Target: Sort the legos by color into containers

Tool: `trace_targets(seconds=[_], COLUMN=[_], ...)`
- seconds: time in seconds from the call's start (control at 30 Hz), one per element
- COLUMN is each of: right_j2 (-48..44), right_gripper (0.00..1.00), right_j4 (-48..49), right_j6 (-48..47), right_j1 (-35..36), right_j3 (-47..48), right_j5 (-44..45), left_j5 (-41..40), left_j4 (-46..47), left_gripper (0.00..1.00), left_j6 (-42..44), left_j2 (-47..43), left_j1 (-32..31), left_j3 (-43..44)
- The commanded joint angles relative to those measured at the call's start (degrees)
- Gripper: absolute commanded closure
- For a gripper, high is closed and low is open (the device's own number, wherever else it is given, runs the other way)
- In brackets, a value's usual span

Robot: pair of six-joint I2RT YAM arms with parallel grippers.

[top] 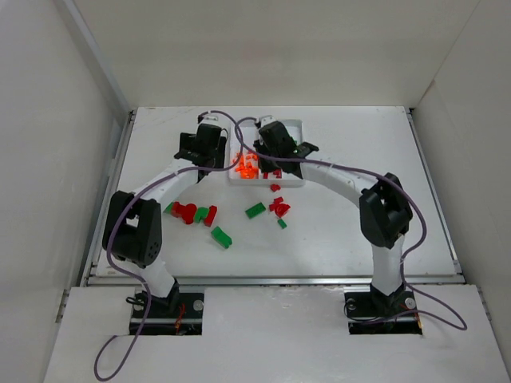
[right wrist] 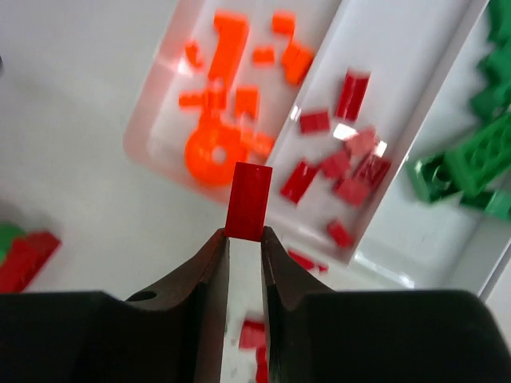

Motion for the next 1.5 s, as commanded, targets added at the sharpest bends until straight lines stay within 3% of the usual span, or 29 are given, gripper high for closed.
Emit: trace_targets(seconds=[0.0,0.3,0.43,0.47,0.6,0.83,1.07,1.2,1.27,1.4,1.47], right_j2=[5.3,18.5,22.2,22.8,22.6,11.7,1.2,-1.6,-2.7,-4.9,-4.9], right_gripper=[1.00,1.00,0.71,0.54,0.35,0.32,0.30,0.30,0.26,0.18,0.17], right_j4=[-1.8,-9.0,-10.2,-10.2,-13.1,-10.9,-7.4,-5.5,-5.5,-3.0,-3.0], right_j6=[0.5,0.5,0.5,-0.2,-0.2,-1.4,-2.6,-2.6,-1.0,2.1,2.8], right_j1=[-3.3,-8.5,-9.9,-10.4,-10.4,-10.4,-10.4,-7.6,-6.9,-6.2,-6.2], right_j3=[9.0,26.2,30.6,31.5,33.8,25.6,11.8,3.5,-1.3,-7.1,-7.6], right_j5=[0.4,-1.8,-4.7,-6.0,-9.2,-7.9,-7.8,-4.7,-2.2,-7.9,-8.5], left_j5=[-1.6,-3.2,-3.7,-3.0,1.2,0.1,-2.0,-0.5,0.8,8.0,7.4], left_j4=[-1.1,-4.2,-5.6,-6.5,-9.1,-10.3,-9.8,-8.4,-7.0,-6.3,-4.2], left_gripper=[0.17,0.17,0.17,0.17,0.17,0.17,0.17,0.20,0.20,0.23,0.23], left_j6=[-1.0,-1.5,-1.5,-1.5,-2.1,1.3,8.1,8.1,5.4,2.3,2.9], left_j2=[0.9,6.6,8.7,9.6,11.4,10.1,-1.9,-7.4,-8.7,-12.0,-15.3], left_j1=[-0.1,2.6,2.6,2.6,3.7,4.5,4.5,4.5,4.5,4.5,4.5], left_j3=[4.8,8.3,11.5,13.1,16.8,17.1,8.9,3.1,-0.9,-6.1,-7.6])
